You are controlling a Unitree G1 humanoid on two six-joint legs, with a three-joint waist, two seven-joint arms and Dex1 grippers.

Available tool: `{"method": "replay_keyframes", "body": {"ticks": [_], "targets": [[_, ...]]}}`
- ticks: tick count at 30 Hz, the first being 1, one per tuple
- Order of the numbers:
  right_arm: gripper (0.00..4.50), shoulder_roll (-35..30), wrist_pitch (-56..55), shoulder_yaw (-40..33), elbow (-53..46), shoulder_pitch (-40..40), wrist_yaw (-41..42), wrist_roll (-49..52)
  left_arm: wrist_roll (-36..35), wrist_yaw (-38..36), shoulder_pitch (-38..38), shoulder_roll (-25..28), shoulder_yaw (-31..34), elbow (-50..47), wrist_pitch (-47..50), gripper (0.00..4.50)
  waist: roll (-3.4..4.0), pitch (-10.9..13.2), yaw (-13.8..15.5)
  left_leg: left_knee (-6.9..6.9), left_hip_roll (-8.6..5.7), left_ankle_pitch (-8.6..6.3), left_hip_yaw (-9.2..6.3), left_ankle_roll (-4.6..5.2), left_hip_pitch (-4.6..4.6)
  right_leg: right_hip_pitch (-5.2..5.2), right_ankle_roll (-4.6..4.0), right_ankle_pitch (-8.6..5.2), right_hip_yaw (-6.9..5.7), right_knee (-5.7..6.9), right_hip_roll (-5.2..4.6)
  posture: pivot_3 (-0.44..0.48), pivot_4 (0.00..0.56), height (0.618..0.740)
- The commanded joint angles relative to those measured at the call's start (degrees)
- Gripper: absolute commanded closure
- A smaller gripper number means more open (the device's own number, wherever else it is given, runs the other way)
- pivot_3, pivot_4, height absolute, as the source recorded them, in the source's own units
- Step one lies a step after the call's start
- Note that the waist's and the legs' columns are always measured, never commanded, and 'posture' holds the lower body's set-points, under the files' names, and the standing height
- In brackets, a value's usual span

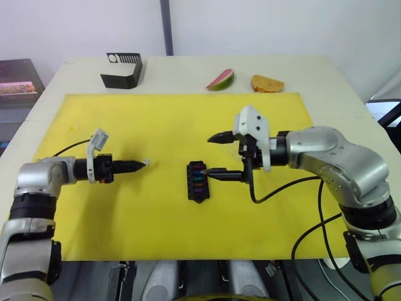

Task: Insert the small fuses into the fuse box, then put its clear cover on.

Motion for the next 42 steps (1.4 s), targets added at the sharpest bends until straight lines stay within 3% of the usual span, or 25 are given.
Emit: {"method": "replay_keyframes", "body": {"ticks": [1,9,22,23,25,28,42], "targets": [[0.0,0.3,-0.2,-0.8,-1.5,-0.3,-0.1,0.8,-4.1,0.6,2.1,1.4,2.3,-8.5,2.7,4.45,0.0,0.0,-0.1,0.0,0.0,0.0,0.0,0.0,-0.01,0.0,0.0,0.0,0.0,-0.01,-0.01,0.0,0.15,0.74],[0.0,7.5,16.5,-10.0,5.7,-2.0,-2.6,18.2,-15.2,6.7,2.9,-0.9,5.9,-26.2,8.8,4.45,-0.01,0.0,-0.2,-0.05,0.01,0.0,-0.02,0.0,0.0,0.02,-0.01,0.0,0.0,-0.03,-0.06,0.0,0.15,0.74],[0.0,14.1,25.1,-12.6,15.0,-7.9,-7.2,26.2,-23.8,13.0,1.8,-1.6,5.4,-34.0,11.3,4.45,0.01,0.0,-0.4,-0.11,-0.01,0.01,-0.01,-0.03,0.02,0.0,-0.01,0.0,0.0,-0.05,-0.04,0.0,0.15,0.74],[0.43,14.8,25.1,-12.2,15.1,-8.0,-7.5,26.2,-24.3,13.3,1.6,-1.7,5.2,-34.7,11.3,4.5,0.01,0.0,-0.4,-0.11,-0.01,0.01,-0.01,-0.04,0.02,0.0,-0.01,0.0,0.0,-0.05,-0.04,0.0,0.15,0.74],[0.87,15.7,25.2,-11.7,15.2,-8.0,-7.8,26.3,-24.9,13.8,1.3,-1.8,4.8,-35.3,11.0,4.5,0.01,0.0,-0.4,-0.11,-0.01,0.02,-0.01,-0.04,0.02,-0.01,-0.01,0.0,0.0,-0.05,-0.04,0.0,0.15,0.74],[2.28,16.2,25.4,-11.3,15.3,-8.1,-8.0,26.2,-25.3,14.2,1.0,-1.6,4.5,-35.5,10.7,4.5,0.01,0.0,-0.4,-0.11,-0.01,0.03,-0.01,-0.06,0.02,-0.01,-0.01,0.0,0.0,-0.04,-0.03,0.0,0.15,0.74],[2.28,16.3,26.2,-11.5,16.2,-9.0,-7.8,26.7,-26.1,14.4,1.8,-0.8,3.9,-36.1,9.4,4.5,0.01,0.0,-0.5,-0.11,-0.01,0.03,-0.01,-0.06,0.02,-0.01,-0.01,0.0,0.0,-0.05,-0.02,0.0,0.15,0.74]]}}
